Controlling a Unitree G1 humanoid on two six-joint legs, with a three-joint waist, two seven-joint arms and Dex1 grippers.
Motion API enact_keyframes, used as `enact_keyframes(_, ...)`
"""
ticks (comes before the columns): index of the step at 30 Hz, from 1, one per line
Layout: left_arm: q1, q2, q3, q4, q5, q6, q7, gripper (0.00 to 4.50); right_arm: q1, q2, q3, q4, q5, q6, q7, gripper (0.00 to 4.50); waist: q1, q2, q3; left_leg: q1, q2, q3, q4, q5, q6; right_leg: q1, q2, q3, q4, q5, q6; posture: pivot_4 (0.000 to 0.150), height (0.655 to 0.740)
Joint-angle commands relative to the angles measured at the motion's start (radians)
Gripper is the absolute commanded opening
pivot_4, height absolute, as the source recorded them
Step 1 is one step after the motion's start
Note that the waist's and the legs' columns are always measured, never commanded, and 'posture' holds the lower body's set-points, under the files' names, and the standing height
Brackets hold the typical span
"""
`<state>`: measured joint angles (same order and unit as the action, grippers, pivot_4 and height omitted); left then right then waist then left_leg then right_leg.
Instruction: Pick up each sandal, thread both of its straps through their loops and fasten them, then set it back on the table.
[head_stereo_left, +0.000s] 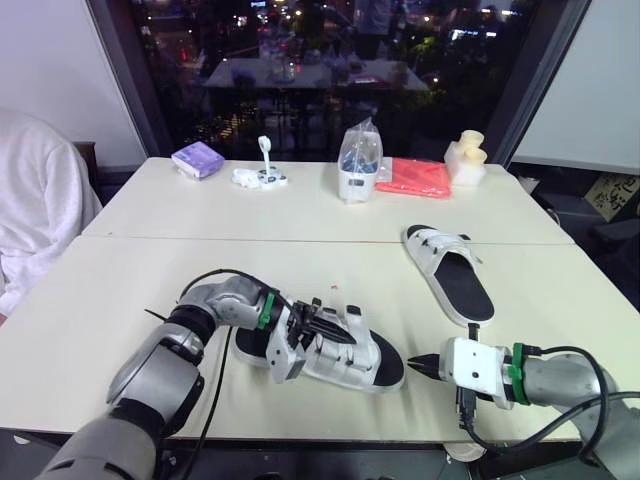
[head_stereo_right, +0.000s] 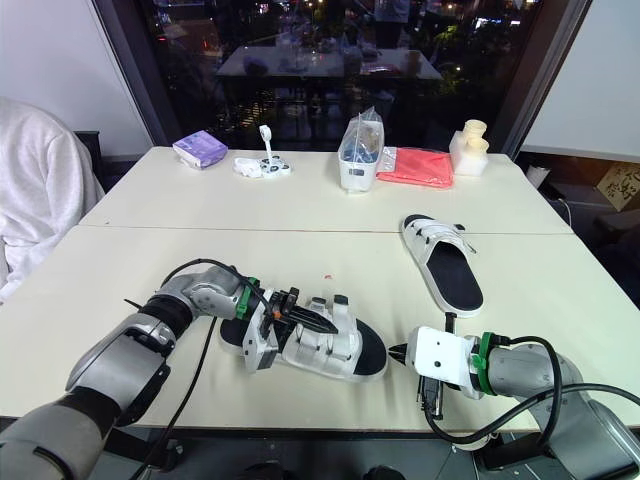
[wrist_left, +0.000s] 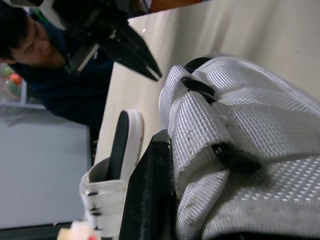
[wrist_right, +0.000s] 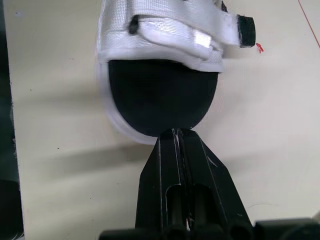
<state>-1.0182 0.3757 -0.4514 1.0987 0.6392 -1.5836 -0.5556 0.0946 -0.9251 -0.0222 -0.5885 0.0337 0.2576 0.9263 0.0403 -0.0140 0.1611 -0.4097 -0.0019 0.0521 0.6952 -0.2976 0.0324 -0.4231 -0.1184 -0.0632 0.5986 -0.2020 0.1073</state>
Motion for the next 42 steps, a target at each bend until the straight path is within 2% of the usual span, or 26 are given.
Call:
enact_keyframes(1, -0.066, -0.004, 0.043, 0.021, 0.062, 0.229, 0.21, 0.08, -0.016, 0.002, -0.012, -0.027, 0.0, -0.002, -0.013, 0.0, 0.001, 0.0, 0.0, 0.0, 0.0, 0.0, 0.0, 0.0, 0.0, 0.0, 0.0, 0.0, 0.0, 0.0, 0.0, 0.15, 0.74)
enact_keyframes(5, -0.169, -0.002, -0.006, 0.062, 0.189, 0.616, 0.487, 0.08, -0.035, 0.009, 0.008, -0.013, -0.005, -0.006, -0.02, 0.0, 0.0, -0.006, 0.004, -0.001, 0.0, -0.001, 0.003, 0.0, 0.0, 0.0, 0.0, 0.0, 0.001, 0.002, 0.003, 0.15, 0.74)
enact_keyframes(7, -0.211, -0.014, -0.033, 0.114, 0.225, 0.819, 0.539, 0.08, -0.049, 0.014, 0.021, 0.0, -0.008, -0.01, -0.023, 0.0, -0.003, -0.007, 0.004, -0.001, 0.0, -0.001, 0.003, 0.0, 0.0, 0.0, 0.001, 0.0, 0.001, 0.002, 0.003, 0.15, 0.74)
enact_keyframes(12, -0.238, -0.057, -0.069, 0.198, 0.239, 1.113, 0.57, 0.08, -0.081, 0.026, 0.051, 0.028, -0.019, -0.023, -0.032, 0.0, -0.002, -0.007, 0.004, -0.001, -0.001, 0.0, 0.002, -0.001, 0.001, 0.0, 0.001, 0.0, 0.002, 0.001, 0.006, 0.15, 0.74)
enact_keyframes(15, -0.24, -0.066, -0.083, 0.207, 0.232, 1.158, 0.579, 0.08, -0.087, 0.028, 0.058, 0.033, -0.023, -0.027, -0.034, 0.0, 0.0, -0.009, 0.006, -0.003, -0.002, 0.0, 0.002, -0.001, 0.001, -0.002, 0.001, 0.0, 0.001, 0.001, 0.006, 0.15, 0.74)
enact_keyframes(19, -0.234, -0.115, -0.049, 0.24, 0.18, 1.344, 0.582, 0.08, -0.118, 0.041, 0.079, 0.047, -0.028, -0.027, -0.037, 0.0, -0.001, -0.009, 0.006, -0.004, -0.001, 0.0, 0.003, -0.001, 0.001, -0.002, 0.0, 0.0, 0.0, 0.002, 0.007, 0.15, 0.74)
enact_keyframes(24, -0.257, -0.123, -0.021, 0.242, 0.124, 1.435, 0.608, 0.08, -0.134, 0.051, 0.097, 0.058, -0.038, -0.03, -0.038, 0.0, -0.006, -0.009, 0.006, -0.003, 0.0, 0.0, 0.003, -0.001, 0.001, -0.002, 0.0, 0.0, 0.001, 0.002, 0.007, 0.15, 0.74)
enact_keyframes(34, -0.244, -0.101, -0.038, 0.248, 0.11, 1.474, 0.585, 0.08, -0.14, 0.057, 0.107, 0.064, -0.041, -0.032, -0.043, 0.0, 0.001, -0.009, 0.006, -0.004, -0.001, 0.0, 0.003, -0.001, 0.001, -0.003, 0.0, 0.0, 0.001, 0.002, 0.007, 0.15, 0.74)
enact_keyframes(38, -0.23, -0.102, -0.033, 0.243, 0.091, 1.469, 0.573, 1.82, -0.144, 0.065, 0.115, 0.066, -0.043, -0.029, -0.047, 0.0, -0.001, -0.009, 0.006, -0.004, -0.001, 0.0, 0.003, -0.001, 0.001, -0.002, 0.0, 0.0, 0.001, 0.002, 0.007, 0.15, 0.74)
enact_keyframes(42, -0.221, -0.098, -0.037, 0.24, 0.083, 1.459, 0.565, 3.96, -0.145, 0.068, 0.117, 0.07, -0.045, -0.031, -0.046, 0.0, -0.002, -0.009, 0.006, -0.004, -0.001, 0.0, 0.003, 0.0, 0.001, -0.003, 0.0, 0.0, 0.001, 0.002, 0.007, 0.15, 0.74)
